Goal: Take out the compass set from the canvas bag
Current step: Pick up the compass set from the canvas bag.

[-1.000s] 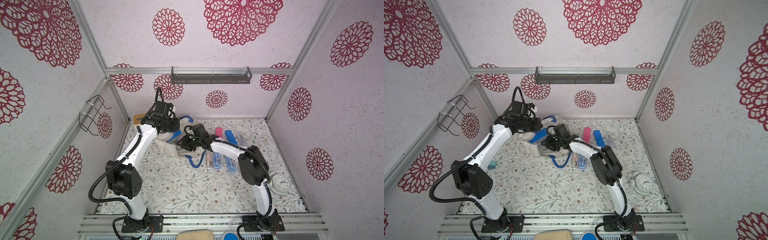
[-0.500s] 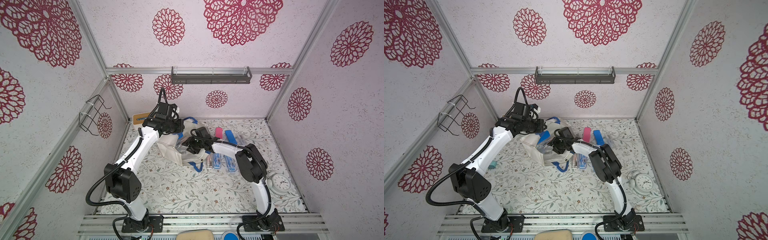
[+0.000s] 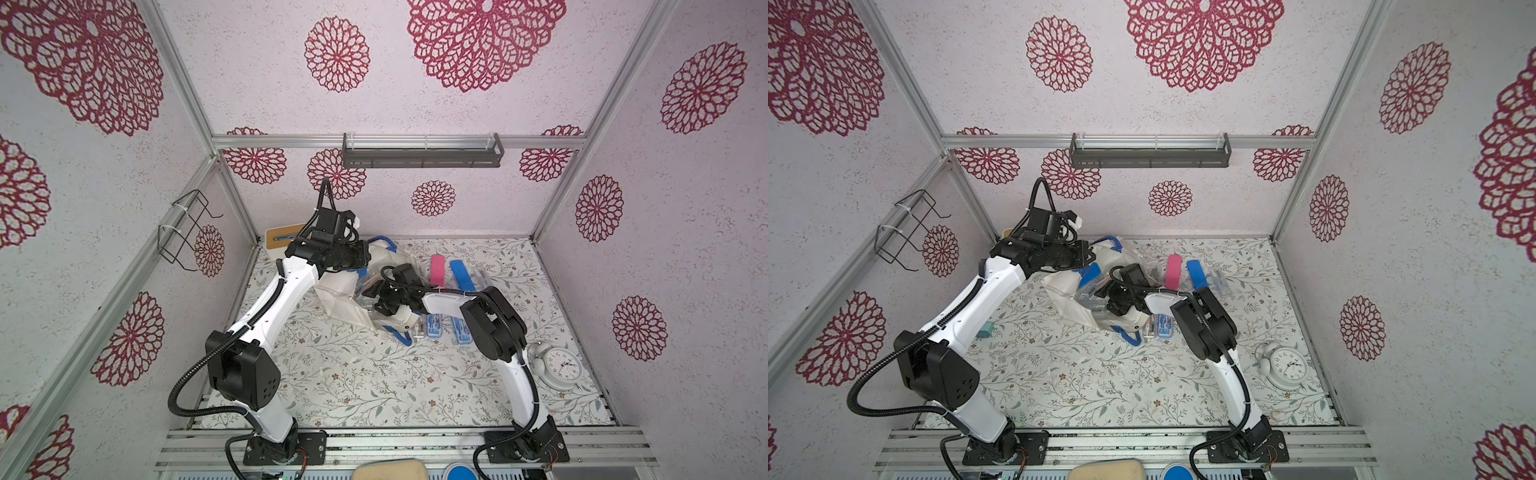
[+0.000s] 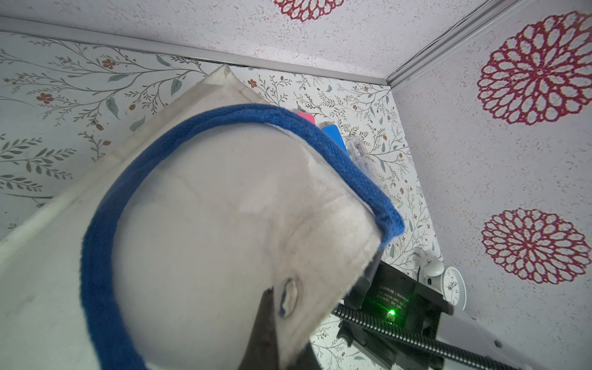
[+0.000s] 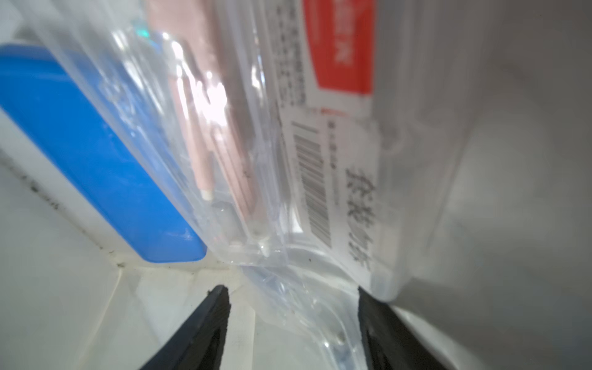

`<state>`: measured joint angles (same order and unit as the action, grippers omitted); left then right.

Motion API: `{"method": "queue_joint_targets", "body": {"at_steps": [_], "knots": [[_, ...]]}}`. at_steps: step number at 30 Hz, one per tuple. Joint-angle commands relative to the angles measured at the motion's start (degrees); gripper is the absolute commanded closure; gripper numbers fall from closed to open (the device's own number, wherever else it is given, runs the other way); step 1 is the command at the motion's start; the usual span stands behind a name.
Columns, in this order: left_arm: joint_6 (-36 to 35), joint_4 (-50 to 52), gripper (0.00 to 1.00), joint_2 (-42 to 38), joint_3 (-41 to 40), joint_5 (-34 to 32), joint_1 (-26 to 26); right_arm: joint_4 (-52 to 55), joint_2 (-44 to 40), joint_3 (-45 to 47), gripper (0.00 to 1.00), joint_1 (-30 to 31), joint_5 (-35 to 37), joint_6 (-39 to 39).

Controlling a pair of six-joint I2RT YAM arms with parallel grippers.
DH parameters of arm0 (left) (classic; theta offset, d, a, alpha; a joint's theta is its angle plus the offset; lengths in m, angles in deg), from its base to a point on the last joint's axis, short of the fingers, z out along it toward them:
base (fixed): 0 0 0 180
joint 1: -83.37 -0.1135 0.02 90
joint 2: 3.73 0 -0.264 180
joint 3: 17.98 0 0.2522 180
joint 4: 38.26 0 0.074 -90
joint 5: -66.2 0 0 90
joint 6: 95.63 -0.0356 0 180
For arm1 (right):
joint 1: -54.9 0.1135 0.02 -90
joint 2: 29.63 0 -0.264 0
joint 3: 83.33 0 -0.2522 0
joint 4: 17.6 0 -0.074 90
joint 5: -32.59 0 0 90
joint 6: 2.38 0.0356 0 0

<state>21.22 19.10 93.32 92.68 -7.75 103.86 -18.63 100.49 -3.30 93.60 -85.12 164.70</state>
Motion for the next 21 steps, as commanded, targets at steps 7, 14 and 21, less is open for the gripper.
{"method": "queue_joint_targets", "body": {"at_steps": [7, 14, 21], "knots": [[1.15, -2.61, 1.0, -1.89, 0.34, 1.57, 0.51, -18.54, -0.9, 5.6, 0.46, 0.67, -5.72, 2.55], [1.89, -2.3, 1.0, -1.78, 0.63, 1.2, 0.46, -22.97, 0.56, 4.72, 0.62, 0.85, -7.44, 4.4], [2.92, -0.85, 1.0, -1.78, 0.74, -0.66, -0.54, -21.83, -1.02, 4.96, 0.81, 0.51, -7.8, 4.31]]}}
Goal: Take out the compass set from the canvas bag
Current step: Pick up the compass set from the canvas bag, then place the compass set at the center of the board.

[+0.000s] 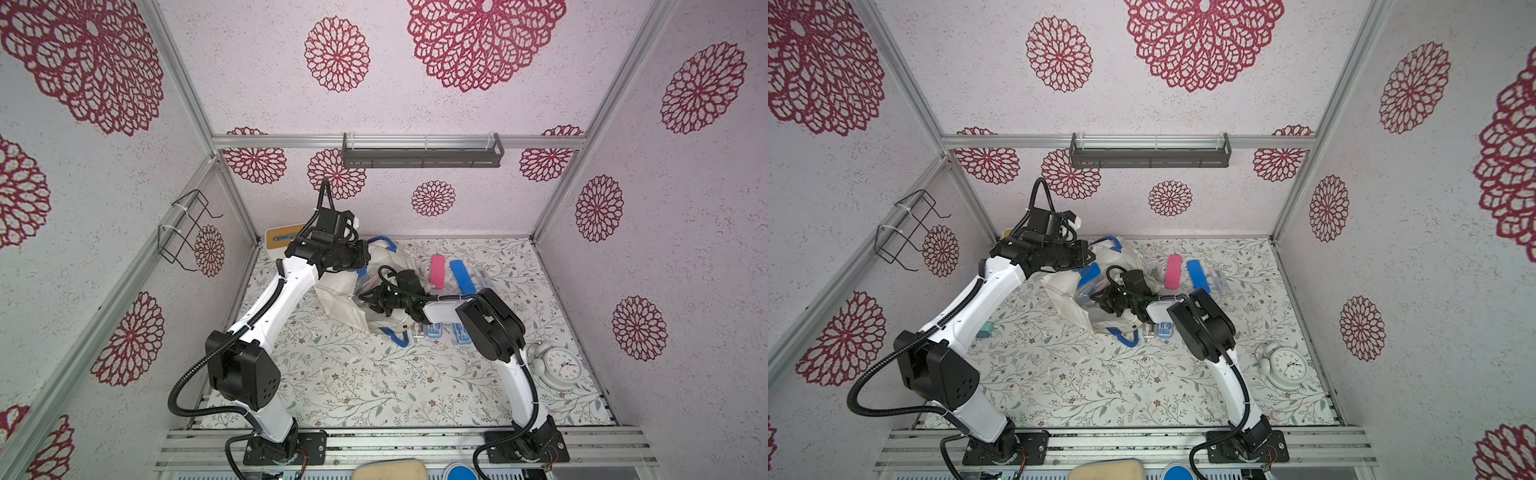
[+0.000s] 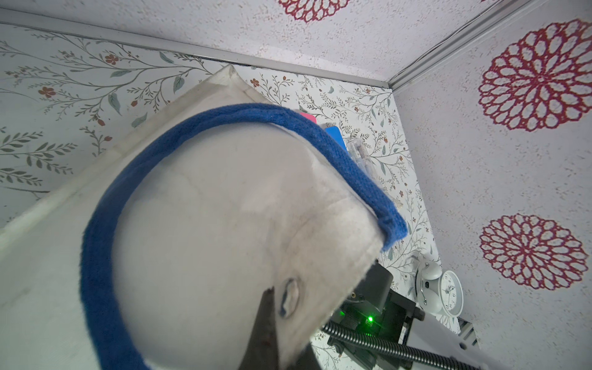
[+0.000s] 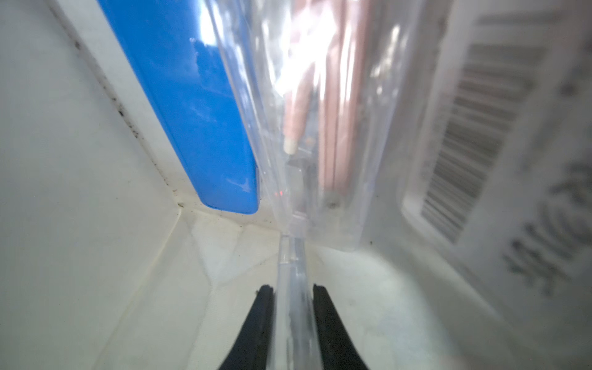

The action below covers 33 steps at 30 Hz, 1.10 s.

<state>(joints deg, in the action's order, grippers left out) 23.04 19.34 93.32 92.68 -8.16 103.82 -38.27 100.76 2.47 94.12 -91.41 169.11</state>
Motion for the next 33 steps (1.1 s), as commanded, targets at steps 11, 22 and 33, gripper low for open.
{"method": "queue_joint_targets", "body": {"at_steps": [11, 22, 33], "knots": [[1.68, -2.21, 1.0, -4.2, -1.81, -0.6, -6.69, 6.62, -17.39, 6.44, 0.87, -4.62, -1.88, -5.68], [0.75, -2.69, 1.0, -6.73, -3.59, 0.98, -12.11, 23.3, -35.72, 11.88, 0.88, -12.95, -2.53, -18.9], [2.32, -4.69, 1.0, -8.46, -4.04, 5.19, -13.25, 13.81, -34.68, 12.75, 0.87, -14.05, -8.38, -13.44]]}}
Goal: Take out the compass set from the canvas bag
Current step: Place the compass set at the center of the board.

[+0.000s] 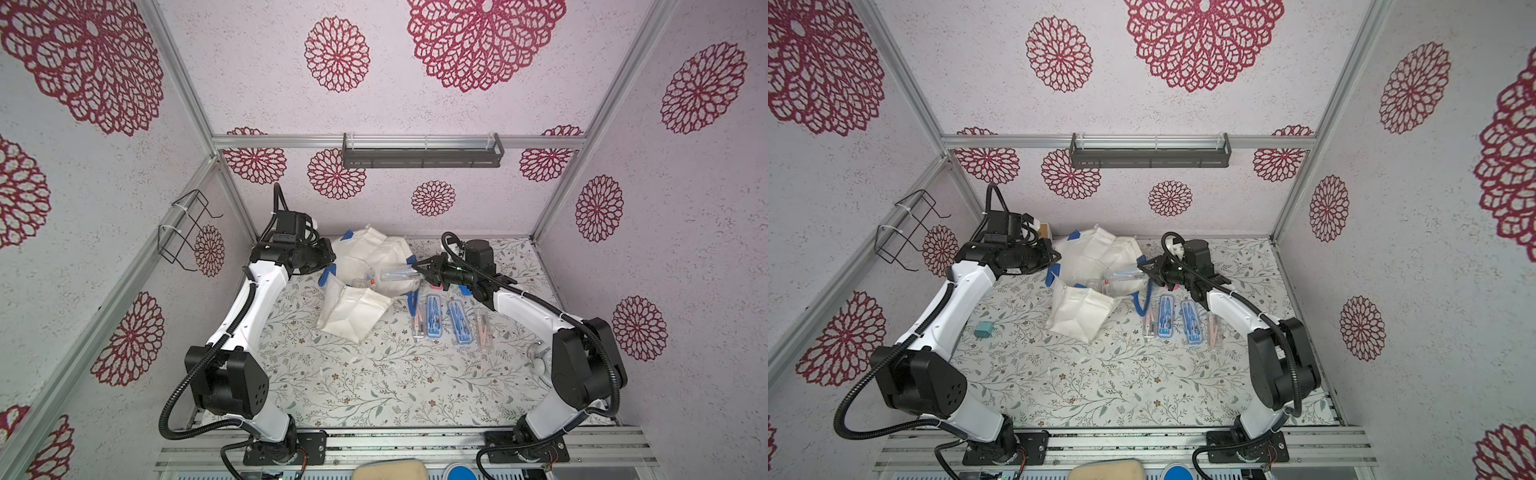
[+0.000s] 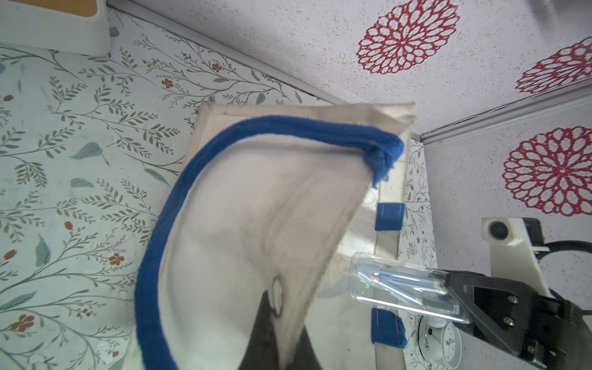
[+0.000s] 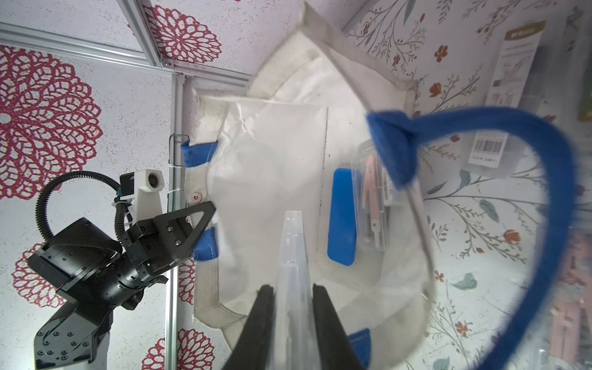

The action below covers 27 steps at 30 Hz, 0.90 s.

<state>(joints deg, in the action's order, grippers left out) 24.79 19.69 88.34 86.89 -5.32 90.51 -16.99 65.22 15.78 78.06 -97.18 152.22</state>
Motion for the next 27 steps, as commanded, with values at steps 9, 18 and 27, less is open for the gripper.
{"method": "queue_joint_targets", "body": {"at_steps": [9, 18, 27], "knots": [[-2.2, 2.3, 1.0, -5.19, 2.56, -0.98, -5.39, -20.79, 2.66, -0.78, 0.88, -1.25, -0.91, 14.46], [-2.16, 2.91, 1.0, -9.9, -5.19, 0.47, -13.12, -16.0, -2.24, 3.76, 0.88, -12.87, -2.68, 12.06], [-3.06, 3.89, 1.0, -10.68, -4.98, 1.31, -15.83, 2.56, 4.44, -2.06, 0.87, -7.76, 5.76, -0.85]]}}
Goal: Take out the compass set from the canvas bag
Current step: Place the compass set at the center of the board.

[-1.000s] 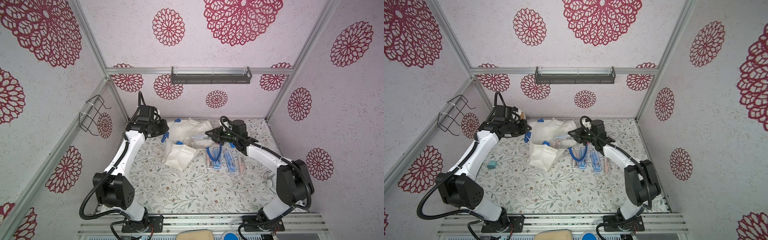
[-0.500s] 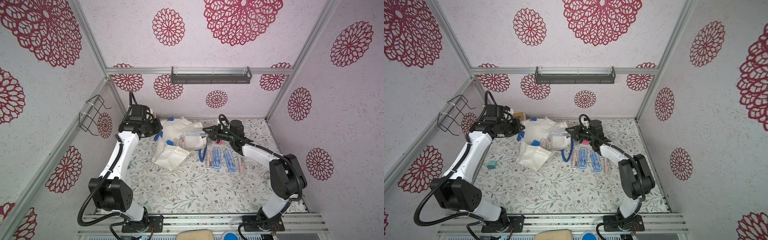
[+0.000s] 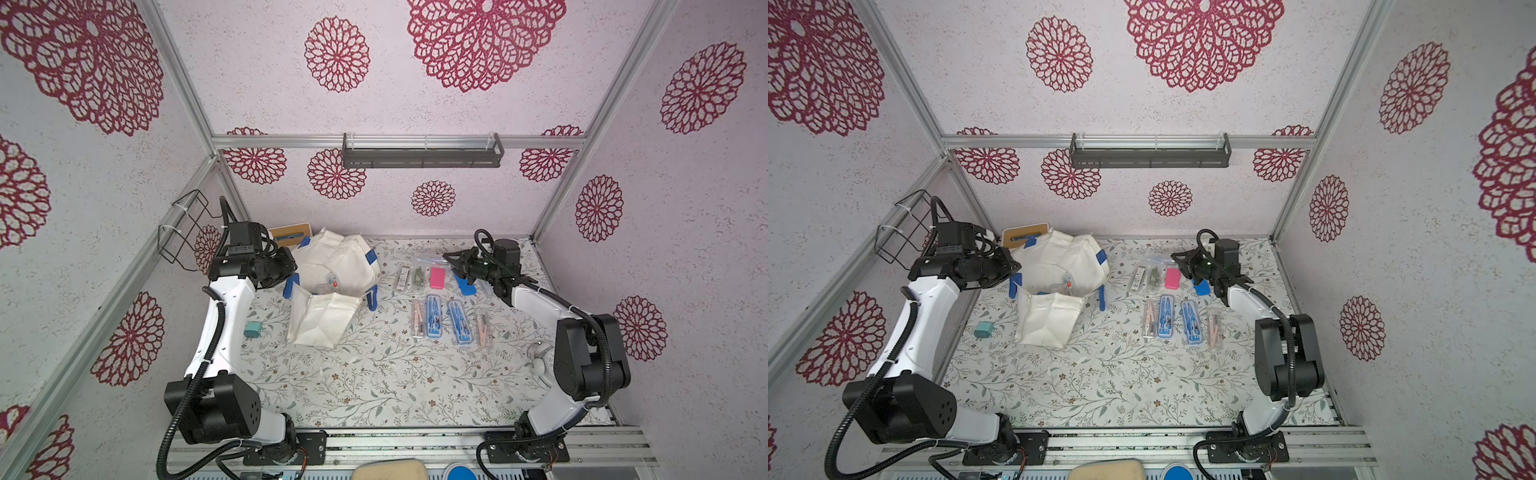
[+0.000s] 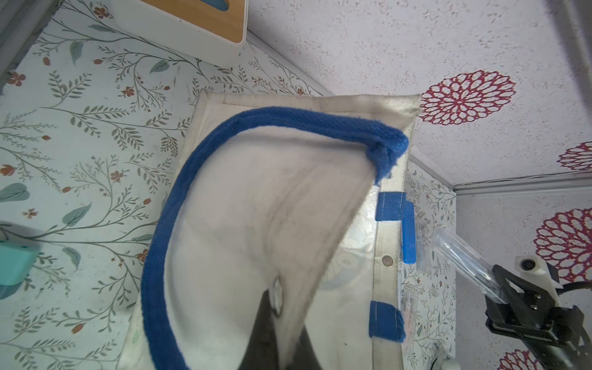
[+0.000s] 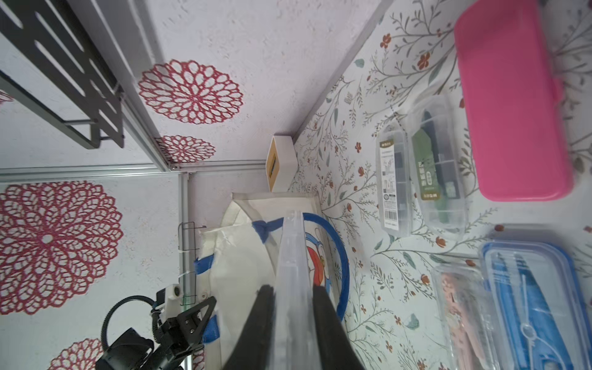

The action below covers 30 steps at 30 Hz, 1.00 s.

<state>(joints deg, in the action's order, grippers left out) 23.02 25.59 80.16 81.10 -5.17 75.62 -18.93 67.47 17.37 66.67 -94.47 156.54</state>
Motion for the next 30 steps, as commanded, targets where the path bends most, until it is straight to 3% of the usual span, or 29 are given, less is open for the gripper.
{"method": "queue_joint_targets", "body": {"at_steps": [1, 6, 10, 19, 23, 30], "knots": [[-1.39, -2.05, 1.0, -2.64, 0.77, 1.37, -1.04, 4.8, 3.51, -4.77, 0.87, 4.5, 4.03, -5.71], [-1.57, -1.96, 1.0, -3.87, -0.21, 2.44, -1.05, 9.64, 12.19, -14.63, 0.87, 8.23, 7.78, -9.22], [-1.7, -1.81, 1.0, -4.77, -0.86, 2.18, -1.12, 15.8, 17.72, -21.62, 0.89, 9.94, 6.45, -12.32], [-2.02, -1.09, 1.0, -3.94, 0.44, 2.52, -1.13, 19.42, 10.64, -12.28, 0.88, 6.8, -1.98, -22.37], [-1.45, -1.76, 1.0, -2.93, 1.07, 3.18, -1.12, 25.52, 9.58, -11.47, 0.88, 8.55, -6.68, -28.78], [-0.43, -2.71, 1.0, -2.07, 2.15, 3.86, -1.04, 23.4, 10.12, -7.5, 0.87, 12.88, -10.15, -29.19]]}}
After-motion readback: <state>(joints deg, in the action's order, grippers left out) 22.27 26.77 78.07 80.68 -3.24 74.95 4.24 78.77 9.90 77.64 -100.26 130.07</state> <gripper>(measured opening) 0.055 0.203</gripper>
